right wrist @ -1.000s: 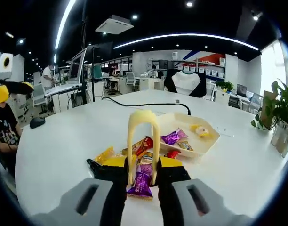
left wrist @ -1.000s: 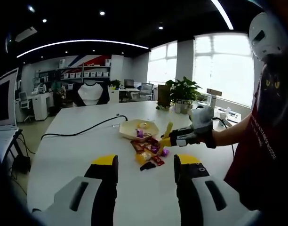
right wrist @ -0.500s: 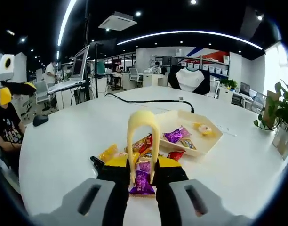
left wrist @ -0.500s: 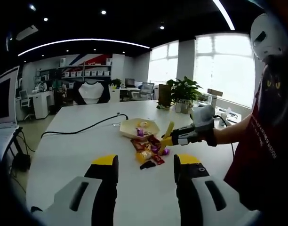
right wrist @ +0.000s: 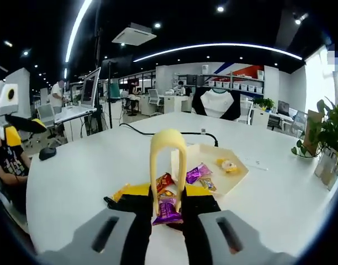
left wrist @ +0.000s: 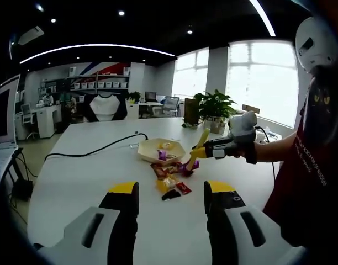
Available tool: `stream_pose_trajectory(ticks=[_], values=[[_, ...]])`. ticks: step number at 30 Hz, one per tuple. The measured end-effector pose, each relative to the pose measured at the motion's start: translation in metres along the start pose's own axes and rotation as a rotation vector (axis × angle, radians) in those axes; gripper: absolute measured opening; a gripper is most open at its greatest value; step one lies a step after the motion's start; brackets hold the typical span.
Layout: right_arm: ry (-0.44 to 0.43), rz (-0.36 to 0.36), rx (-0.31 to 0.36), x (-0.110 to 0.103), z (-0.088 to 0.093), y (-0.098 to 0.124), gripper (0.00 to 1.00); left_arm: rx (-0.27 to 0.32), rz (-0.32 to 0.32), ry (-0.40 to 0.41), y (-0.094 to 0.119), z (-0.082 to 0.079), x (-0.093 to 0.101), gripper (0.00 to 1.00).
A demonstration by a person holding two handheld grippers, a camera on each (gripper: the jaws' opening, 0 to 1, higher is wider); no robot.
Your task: Place the target food into the container with the food tongs after gripping and lifting it, then release it inside without dropping or visibly crushing the food.
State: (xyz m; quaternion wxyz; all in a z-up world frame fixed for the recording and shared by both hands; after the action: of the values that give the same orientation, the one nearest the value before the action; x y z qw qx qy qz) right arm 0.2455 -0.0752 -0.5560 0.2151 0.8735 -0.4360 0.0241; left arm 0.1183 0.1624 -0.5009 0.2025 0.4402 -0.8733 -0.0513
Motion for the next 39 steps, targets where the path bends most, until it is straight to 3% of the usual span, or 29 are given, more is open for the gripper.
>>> stream_pose_trajectory(ticks=[8,15,20,25,31,39], values=[[0.070,0.033,0.020,0.028,-0.011,0.004,0.14,-0.003,0.003,0.003,-0.002,0.000,-0.001,0.50],[0.188,0.077,0.055,0.065,-0.036,0.000,0.15,-0.002,-0.007,0.006,0.001,-0.001,-0.004,0.50],[0.194,0.105,0.074,0.089,-0.052,-0.015,0.15,-0.007,-0.015,0.000,0.002,-0.002,-0.006,0.50],[0.203,0.118,0.089,0.096,-0.058,-0.032,0.15,-0.006,-0.029,-0.002,0.007,-0.005,-0.007,0.50],[0.099,0.108,0.023,0.109,-0.033,-0.060,0.17,-0.009,-0.042,-0.002,0.009,-0.005,-0.008,0.50],[0.000,0.098,0.020,0.112,-0.028,-0.048,0.20,-0.013,-0.046,0.008,0.007,-0.001,-0.007,0.50]])
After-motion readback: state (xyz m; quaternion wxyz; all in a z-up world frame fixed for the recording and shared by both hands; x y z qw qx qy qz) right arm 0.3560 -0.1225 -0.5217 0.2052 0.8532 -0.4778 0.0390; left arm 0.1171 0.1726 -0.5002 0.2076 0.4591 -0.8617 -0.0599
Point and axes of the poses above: the point that each gripper's makers call its tool centre point, and the gripper's own axes: y roughly backward along the fingers, x roughly to its right, z roughly out of its underside, the point moved 5 cm from there along y, roughly backward along the fingers, and after that the axes turned 12 degrees about y, right-handed, at the moved point
